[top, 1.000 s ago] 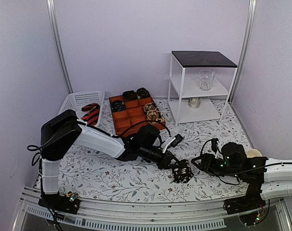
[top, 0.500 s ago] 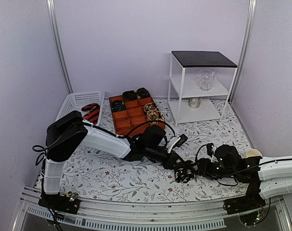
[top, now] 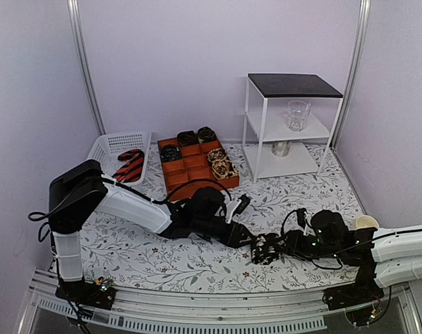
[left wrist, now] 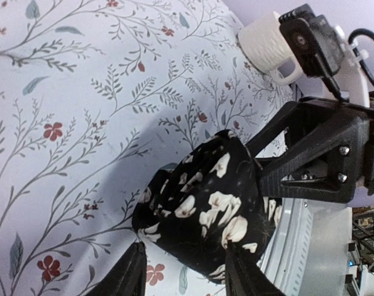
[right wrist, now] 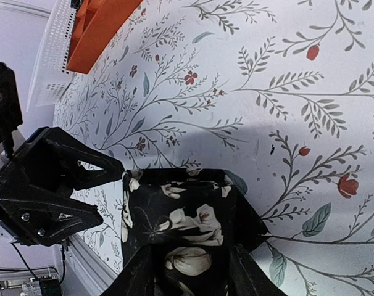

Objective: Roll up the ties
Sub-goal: Roll the tie at the center of the board.

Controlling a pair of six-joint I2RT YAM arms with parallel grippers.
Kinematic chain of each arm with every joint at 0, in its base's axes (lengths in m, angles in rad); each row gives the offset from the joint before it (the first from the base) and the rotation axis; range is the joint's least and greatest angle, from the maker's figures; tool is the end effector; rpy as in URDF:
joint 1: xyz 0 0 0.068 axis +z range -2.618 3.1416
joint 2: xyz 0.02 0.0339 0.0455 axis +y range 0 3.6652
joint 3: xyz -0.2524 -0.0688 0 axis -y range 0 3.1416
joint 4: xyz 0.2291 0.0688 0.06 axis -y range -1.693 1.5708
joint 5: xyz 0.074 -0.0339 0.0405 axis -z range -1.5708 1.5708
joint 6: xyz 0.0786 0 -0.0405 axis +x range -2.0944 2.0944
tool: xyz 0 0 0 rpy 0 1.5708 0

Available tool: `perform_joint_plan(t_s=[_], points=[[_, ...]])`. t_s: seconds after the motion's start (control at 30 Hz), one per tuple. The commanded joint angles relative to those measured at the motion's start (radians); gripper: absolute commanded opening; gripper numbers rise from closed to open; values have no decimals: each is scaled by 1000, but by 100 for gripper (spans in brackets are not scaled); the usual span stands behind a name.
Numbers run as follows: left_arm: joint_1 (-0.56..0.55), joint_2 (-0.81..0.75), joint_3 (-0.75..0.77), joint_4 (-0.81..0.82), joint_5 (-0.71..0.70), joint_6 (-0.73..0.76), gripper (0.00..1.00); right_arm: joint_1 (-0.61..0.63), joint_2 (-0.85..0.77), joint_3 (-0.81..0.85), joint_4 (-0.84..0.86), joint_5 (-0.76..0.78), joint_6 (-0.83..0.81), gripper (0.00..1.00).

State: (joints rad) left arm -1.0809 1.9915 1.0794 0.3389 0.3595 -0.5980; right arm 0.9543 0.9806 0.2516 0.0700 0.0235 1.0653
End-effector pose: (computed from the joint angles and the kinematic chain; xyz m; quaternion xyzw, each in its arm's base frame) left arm 0.1802 -0.3966 0.1194 0.2896 0.8185 -0.4552 0.1975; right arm 0.1235 0.1711 0.1219 0.0550 0.8961 0.3671 0.2432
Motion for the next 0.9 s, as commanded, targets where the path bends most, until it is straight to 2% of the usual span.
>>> perform_joint_plan(t_s=[0.0,0.17,0.27,0.4,0.5,0.87], points=[[-6,-2,-11,48,0,-82,44,-9,19,-29,33,-23,29,41],[0,40,-14,99,32,-110,44,-18,26,-33,46,-35,44,41],[5,65,-11,137,68,-127,40,-22,26,-34,51,-41,50,41],[9,83,-17,129,68,-134,19,-31,37,-34,62,-49,57,41],[15,82,-31,114,56,-139,10,-33,52,-32,85,-69,62,41],[36,68,-110,184,55,-184,7,-33,151,-31,184,-129,84,39]])
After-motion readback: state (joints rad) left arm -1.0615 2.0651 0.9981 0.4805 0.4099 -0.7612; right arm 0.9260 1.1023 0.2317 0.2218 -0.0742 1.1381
